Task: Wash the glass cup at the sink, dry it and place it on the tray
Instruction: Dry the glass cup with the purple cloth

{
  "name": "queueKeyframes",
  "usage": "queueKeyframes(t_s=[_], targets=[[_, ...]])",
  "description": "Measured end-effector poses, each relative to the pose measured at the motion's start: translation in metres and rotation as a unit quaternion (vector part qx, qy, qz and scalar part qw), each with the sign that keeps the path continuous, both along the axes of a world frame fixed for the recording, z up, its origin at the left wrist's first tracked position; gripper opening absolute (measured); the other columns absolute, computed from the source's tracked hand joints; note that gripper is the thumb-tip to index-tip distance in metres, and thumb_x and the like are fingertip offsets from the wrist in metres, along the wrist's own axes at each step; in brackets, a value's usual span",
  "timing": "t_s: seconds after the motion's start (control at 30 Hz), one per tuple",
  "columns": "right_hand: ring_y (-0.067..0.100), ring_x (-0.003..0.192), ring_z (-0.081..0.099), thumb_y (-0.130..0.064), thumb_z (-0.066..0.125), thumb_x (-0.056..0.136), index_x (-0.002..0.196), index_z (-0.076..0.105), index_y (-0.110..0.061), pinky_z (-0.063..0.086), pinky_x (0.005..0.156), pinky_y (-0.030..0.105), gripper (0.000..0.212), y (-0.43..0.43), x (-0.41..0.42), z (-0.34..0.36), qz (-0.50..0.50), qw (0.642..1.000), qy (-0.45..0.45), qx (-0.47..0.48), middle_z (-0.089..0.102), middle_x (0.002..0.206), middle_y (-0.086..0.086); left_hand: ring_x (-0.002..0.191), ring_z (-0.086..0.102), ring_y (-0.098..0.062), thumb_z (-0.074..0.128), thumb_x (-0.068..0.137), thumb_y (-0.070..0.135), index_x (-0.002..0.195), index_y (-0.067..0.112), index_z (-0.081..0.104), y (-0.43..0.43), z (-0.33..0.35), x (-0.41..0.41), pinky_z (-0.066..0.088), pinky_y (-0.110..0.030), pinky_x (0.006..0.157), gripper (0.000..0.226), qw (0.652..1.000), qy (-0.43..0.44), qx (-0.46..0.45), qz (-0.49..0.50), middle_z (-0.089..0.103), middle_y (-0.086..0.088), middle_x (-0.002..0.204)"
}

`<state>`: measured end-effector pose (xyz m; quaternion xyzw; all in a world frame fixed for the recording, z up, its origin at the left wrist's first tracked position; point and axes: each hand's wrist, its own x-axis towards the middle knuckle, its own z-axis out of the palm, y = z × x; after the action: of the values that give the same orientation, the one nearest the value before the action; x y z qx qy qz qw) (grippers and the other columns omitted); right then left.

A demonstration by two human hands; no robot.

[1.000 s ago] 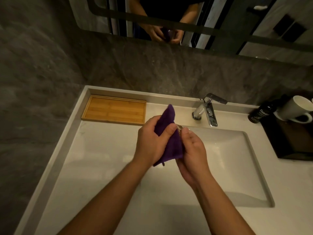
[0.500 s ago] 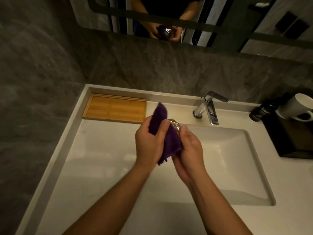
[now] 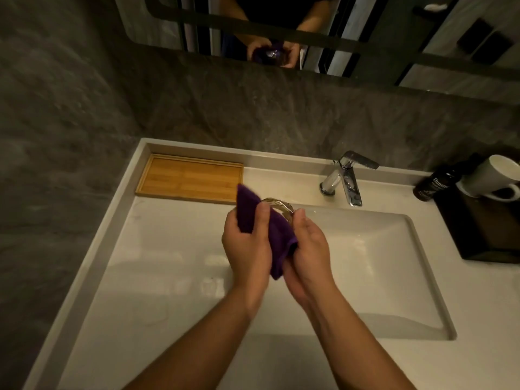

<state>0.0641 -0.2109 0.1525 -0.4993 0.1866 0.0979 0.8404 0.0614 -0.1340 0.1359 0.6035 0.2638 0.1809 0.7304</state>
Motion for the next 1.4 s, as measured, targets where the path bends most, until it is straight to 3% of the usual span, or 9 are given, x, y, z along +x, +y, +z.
queueKeyframes(t_s=[0.1, 0.2, 0.3, 0.53, 0.77, 0.97, 1.07, 1.2, 1.4], targets=[[0.039, 0.115, 0.074, -0.034, 0.046, 0.109, 0.129, 0.063, 0.003, 0.057, 0.104, 0.05, 0.046, 0.003, -0.007, -0.002, -0.002, 0.999, 0.031, 0.014, 0.075, 0.121, 0.028, 0.093, 0.072, -0.012, 0.064, 0.094, 0.046, 0.122, 0.018, 0.063, -0.004, -0.003, -0.007, 0.058, -0.017, 0.068, 0.04, 1.0, 0.023, -0.004, 0.016, 0.074, 0.004, 0.104], [0.036, 0.121, 0.071, -0.028, 0.044, 0.11, 0.132, 0.065, 0.001, 0.059, 0.102, 0.042, 0.042, -0.017, 0.001, 0.001, 0.051, 0.998, 0.033, -0.005, 0.073, 0.128, 0.027, 0.091, 0.072, -0.013, 0.069, 0.091, 0.043, 0.112, 0.019, 0.065, 0.027, -0.004, 0.008, 0.058, -0.02, 0.07, 0.031, 0.983, 0.005, 0.118, -0.142, 0.073, 0.006, 0.099], [0.042, 0.125, 0.065, -0.024, 0.045, 0.11, 0.134, 0.062, 0.005, 0.049, 0.113, 0.055, 0.042, -0.025, 0.009, 0.002, 0.098, 0.995, 0.025, -0.006, 0.067, 0.134, 0.033, 0.096, 0.068, -0.008, 0.07, 0.091, 0.041, 0.119, 0.025, 0.062, 0.047, 0.002, 0.019, 0.057, -0.022, 0.074, 0.034, 0.948, 0.018, 0.182, -0.261, 0.069, 0.013, 0.104], [0.039, 0.122, 0.07, -0.033, 0.045, 0.107, 0.134, 0.062, 0.007, 0.053, 0.111, 0.049, 0.051, 0.014, -0.012, -0.015, -0.011, 0.993, 0.044, 0.11, 0.072, 0.13, 0.031, 0.092, 0.071, -0.011, 0.067, 0.093, 0.043, 0.121, 0.017, 0.062, 0.003, -0.003, -0.007, 0.057, -0.016, 0.067, 0.039, 0.999, 0.021, -0.005, 0.027, 0.073, 0.004, 0.103], [0.039, 0.129, 0.065, -0.026, 0.042, 0.111, 0.13, 0.064, 0.005, 0.049, 0.115, 0.051, 0.042, -0.019, -0.003, -0.009, 0.056, 0.997, 0.037, 0.04, 0.07, 0.131, 0.03, 0.092, 0.067, -0.005, 0.075, 0.088, 0.04, 0.115, 0.028, 0.059, 0.04, -0.006, 0.013, 0.055, -0.011, 0.069, 0.034, 0.949, 0.012, 0.172, -0.263, 0.068, 0.015, 0.102], [0.035, 0.11, 0.077, -0.037, 0.042, 0.11, 0.124, 0.069, 0.003, 0.057, 0.104, 0.048, 0.051, 0.008, -0.015, -0.018, -0.017, 0.994, 0.084, 0.065, 0.078, 0.117, 0.027, 0.091, 0.071, -0.007, 0.068, 0.093, 0.044, 0.116, 0.024, 0.061, -0.007, -0.011, -0.01, 0.06, -0.023, 0.075, 0.032, 0.998, 0.051, -0.03, 0.034, 0.072, 0.008, 0.103], [0.03, 0.109, 0.077, -0.036, 0.042, 0.11, 0.125, 0.07, 0.001, 0.054, 0.108, 0.047, 0.049, -0.006, -0.016, -0.015, 0.019, 0.995, 0.096, 0.038, 0.079, 0.117, 0.023, 0.089, 0.07, -0.008, 0.069, 0.092, 0.044, 0.114, 0.024, 0.06, 0.009, -0.018, -0.002, 0.06, -0.026, 0.074, 0.031, 0.992, 0.062, 0.061, -0.086, 0.073, 0.004, 0.103], [0.03, 0.116, 0.074, -0.028, 0.042, 0.111, 0.118, 0.073, -0.004, 0.054, 0.109, 0.048, 0.04, -0.025, -0.008, -0.01, 0.067, 0.995, 0.067, -0.017, 0.077, 0.121, 0.023, 0.09, 0.071, -0.012, 0.075, 0.087, 0.043, 0.114, 0.023, 0.065, 0.04, -0.016, 0.017, 0.06, -0.029, 0.078, 0.036, 0.938, 0.046, 0.164, -0.303, 0.073, 0.006, 0.101], [0.039, 0.115, 0.074, -0.035, 0.044, 0.109, 0.126, 0.067, 0.005, 0.055, 0.106, 0.05, 0.049, 0.009, -0.015, -0.021, -0.025, 0.997, 0.069, 0.036, 0.075, 0.122, 0.03, 0.093, 0.071, -0.011, 0.068, 0.093, 0.042, 0.122, 0.017, 0.062, -0.006, -0.014, -0.009, 0.058, -0.015, 0.069, 0.038, 0.998, 0.048, -0.026, 0.018, 0.073, 0.004, 0.105]])
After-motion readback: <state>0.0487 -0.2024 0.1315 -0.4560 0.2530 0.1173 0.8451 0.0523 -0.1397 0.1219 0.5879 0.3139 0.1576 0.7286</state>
